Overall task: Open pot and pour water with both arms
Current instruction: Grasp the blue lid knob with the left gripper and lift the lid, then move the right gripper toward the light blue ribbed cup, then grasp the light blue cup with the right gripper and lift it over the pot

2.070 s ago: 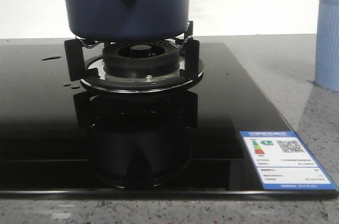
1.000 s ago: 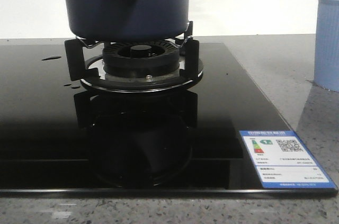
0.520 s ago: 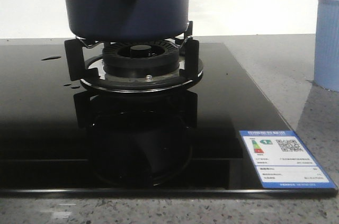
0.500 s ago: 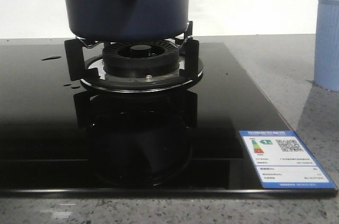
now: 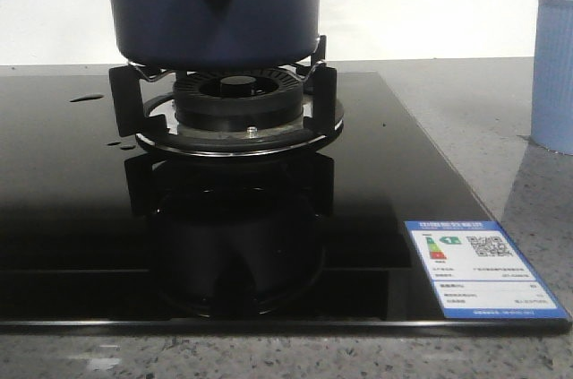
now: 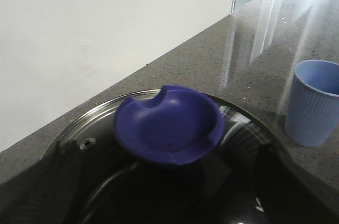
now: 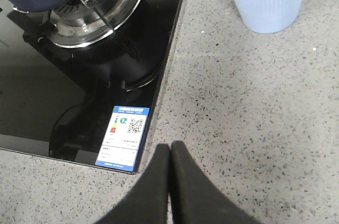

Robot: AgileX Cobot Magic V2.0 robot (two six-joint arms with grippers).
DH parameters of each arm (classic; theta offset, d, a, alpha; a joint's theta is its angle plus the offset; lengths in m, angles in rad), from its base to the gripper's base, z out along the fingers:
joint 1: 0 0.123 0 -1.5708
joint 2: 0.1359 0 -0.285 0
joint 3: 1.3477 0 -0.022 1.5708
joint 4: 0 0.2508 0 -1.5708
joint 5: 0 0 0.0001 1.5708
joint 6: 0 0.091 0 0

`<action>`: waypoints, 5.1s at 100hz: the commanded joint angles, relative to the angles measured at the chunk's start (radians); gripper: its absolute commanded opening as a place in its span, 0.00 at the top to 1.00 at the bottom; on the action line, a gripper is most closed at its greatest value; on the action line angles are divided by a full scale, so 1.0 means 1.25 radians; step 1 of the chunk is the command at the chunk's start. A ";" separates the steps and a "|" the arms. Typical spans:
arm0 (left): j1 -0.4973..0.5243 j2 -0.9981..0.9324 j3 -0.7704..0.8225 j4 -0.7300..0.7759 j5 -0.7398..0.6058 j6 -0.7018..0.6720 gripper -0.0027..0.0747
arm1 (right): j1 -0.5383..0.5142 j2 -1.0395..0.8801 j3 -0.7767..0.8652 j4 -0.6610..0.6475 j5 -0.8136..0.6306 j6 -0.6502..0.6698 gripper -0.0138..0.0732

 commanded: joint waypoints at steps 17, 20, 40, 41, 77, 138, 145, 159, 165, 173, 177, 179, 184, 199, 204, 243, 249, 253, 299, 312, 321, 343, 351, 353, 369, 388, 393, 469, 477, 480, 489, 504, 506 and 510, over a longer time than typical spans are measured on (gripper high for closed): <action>-0.009 0.041 -0.070 -0.074 0.048 0.033 0.18 | 0.003 0.017 -0.024 0.023 -0.042 -0.011 0.92; -0.009 0.048 -0.077 -0.074 0.060 0.037 0.18 | 0.003 0.017 -0.024 0.023 -0.042 -0.011 0.92; -0.009 0.081 -0.110 -0.089 0.062 0.072 0.18 | 0.003 0.017 -0.024 0.023 -0.042 -0.011 0.92; -0.009 0.083 -0.110 -0.091 0.064 0.074 0.18 | 0.003 0.017 -0.024 0.023 -0.042 -0.011 0.92; -0.009 0.143 -0.128 -0.157 0.099 0.103 0.18 | 0.003 0.017 -0.024 0.023 -0.042 -0.011 0.92; -0.018 0.154 -0.128 -0.212 0.105 0.115 0.56 | 0.003 0.017 -0.024 0.023 -0.039 -0.011 0.92; -0.018 0.154 -0.128 -0.227 0.105 0.115 0.56 | 0.003 0.017 -0.024 0.023 -0.039 -0.011 0.92; -0.016 0.146 -0.138 -0.243 0.105 0.115 0.56 | 0.003 0.017 -0.024 0.023 -0.040 -0.011 0.92; -0.016 0.132 -0.143 -0.245 0.100 0.115 0.56 | 0.003 0.017 -0.024 0.023 -0.041 -0.011 0.92; -0.016 0.108 -0.144 -0.245 0.087 0.115 0.56 | 0.003 0.017 -0.024 0.023 -0.044 -0.011 0.92; -0.016 0.090 -0.144 -0.243 0.071 0.115 0.56 | 0.003 0.017 -0.024 0.023 -0.047 -0.011 0.92; -0.016 0.082 -0.144 -0.242 0.064 0.115 0.56 | 0.003 0.017 -0.024 0.023 -0.051 -0.011 0.92; -0.015 0.060 -0.144 -0.240 0.047 0.115 0.56 | 0.003 0.017 -0.024 0.023 -0.062 -0.011 0.92; 0.010 -0.002 -0.144 -0.230 0.032 0.094 0.56 | 0.003 0.017 -0.024 0.023 -0.115 -0.011 0.92; 0.023 -0.025 -0.144 -0.210 0.032 0.055 0.56 | 0.003 0.017 -0.024 0.018 -0.137 -0.011 0.92; 0.054 -0.188 -0.103 0.044 0.007 -0.187 0.56 | 0.003 0.017 -0.022 -0.007 -0.315 -0.176 0.65; 0.055 -0.214 -0.088 0.044 -0.005 -0.188 0.56 | 0.003 0.017 -0.022 -0.040 -0.356 -0.175 0.52; 0.055 -0.231 -0.077 0.044 -0.009 -0.194 0.56 | 0.003 0.018 -0.020 -0.062 -0.386 -0.175 0.41; 0.055 -0.297 -0.054 0.039 -0.016 -0.202 0.56 | 0.003 0.044 0.155 -0.103 -0.693 -0.175 0.16; 0.055 -0.297 -0.054 0.039 -0.016 -0.202 0.56 | 0.007 0.044 0.196 -0.102 -0.715 -0.175 0.16; 0.055 -0.295 -0.054 0.039 -0.016 -0.202 0.56 | 0.017 0.048 0.204 -0.102 -0.725 -0.175 0.16; 0.055 -0.294 -0.054 0.037 -0.025 -0.202 0.56 | 0.074 0.115 0.204 -0.086 -0.759 -0.175 0.16; 0.055 -0.294 -0.054 0.037 -0.025 -0.202 0.56 | 0.105 0.152 0.204 -0.086 -0.792 -0.187 0.16; 0.055 -0.294 -0.054 0.037 -0.025 -0.202 0.56 | 0.114 0.161 0.204 -0.086 -0.802 -0.189 0.16; 0.055 -0.294 -0.054 0.037 -0.025 -0.202 0.56 | 0.174 0.232 0.204 -0.120 -0.872 -0.220 0.16; 0.055 -0.294 -0.054 0.037 -0.025 -0.202 0.56 | 0.179 0.312 0.204 -0.137 -0.973 -0.220 0.16; 0.055 -0.294 -0.054 0.037 -0.025 -0.202 0.56 | 0.179 0.329 0.204 -0.137 -0.987 -0.220 0.16; 0.055 -0.294 -0.054 0.037 -0.025 -0.202 0.56 | 0.179 0.590 0.204 -0.049 -1.198 -0.183 0.16; 0.055 -0.294 -0.054 0.037 -0.025 -0.202 0.56 | 0.179 0.590 0.204 -0.052 -1.221 -0.183 0.16; 0.055 -0.294 -0.054 0.037 -0.025 -0.202 0.56 | 0.179 0.590 0.204 -0.052 -1.223 -0.183 0.18; 0.055 -0.294 -0.054 0.037 -0.025 -0.202 0.56 | 0.181 0.590 0.201 -0.054 -1.226 -0.183 0.28; 0.055 -0.294 -0.054 0.037 -0.025 -0.202 0.56 | 0.183 0.590 0.201 -0.058 -1.221 -0.183 0.48; 0.055 -0.294 -0.054 0.037 -0.025 -0.202 0.56 | 0.183 0.590 0.201 -0.058 -1.221 -0.183 0.50; 0.055 -0.294 -0.054 0.037 -0.025 -0.202 0.56 | 0.183 0.590 0.201 -0.058 -1.219 -0.183 0.54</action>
